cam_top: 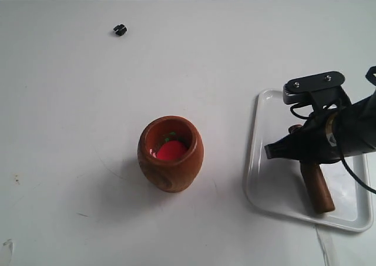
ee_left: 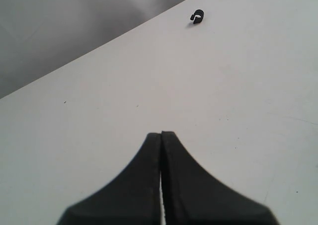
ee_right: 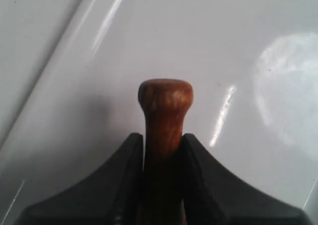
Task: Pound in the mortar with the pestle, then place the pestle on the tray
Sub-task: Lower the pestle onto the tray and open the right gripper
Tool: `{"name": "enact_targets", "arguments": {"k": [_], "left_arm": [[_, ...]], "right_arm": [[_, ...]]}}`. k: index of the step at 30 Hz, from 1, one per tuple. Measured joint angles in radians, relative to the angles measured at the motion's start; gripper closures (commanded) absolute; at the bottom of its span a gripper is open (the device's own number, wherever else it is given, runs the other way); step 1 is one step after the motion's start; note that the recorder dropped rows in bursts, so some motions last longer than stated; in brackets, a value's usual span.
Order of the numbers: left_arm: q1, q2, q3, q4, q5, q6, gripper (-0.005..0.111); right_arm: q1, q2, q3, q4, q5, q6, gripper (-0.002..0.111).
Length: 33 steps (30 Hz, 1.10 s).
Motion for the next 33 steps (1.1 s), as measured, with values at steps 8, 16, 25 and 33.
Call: {"name": "enact_targets", "arguments": {"k": [8,16,25,33], "left_arm": [[0.0,0.0,0.0,0.0,0.0,0.0,0.107],[0.0,0.0,0.0,0.0,0.0,0.0,0.107],[0.0,0.0,0.0,0.0,0.0,0.0,0.107],[0.0,0.0,0.0,0.0,0.0,0.0,0.107]], "right_arm": [[-0.005,0.003,0.0,0.001,-0.077,-0.004,0.071],[-0.005,0.003,0.0,-0.006,-0.088,-0.017,0.037],[-0.005,-0.002,0.0,-0.077,-0.158,-0.018,0.037],[-0.005,-0.139,0.0,-0.09,-0.286,-0.018,0.043]]}}
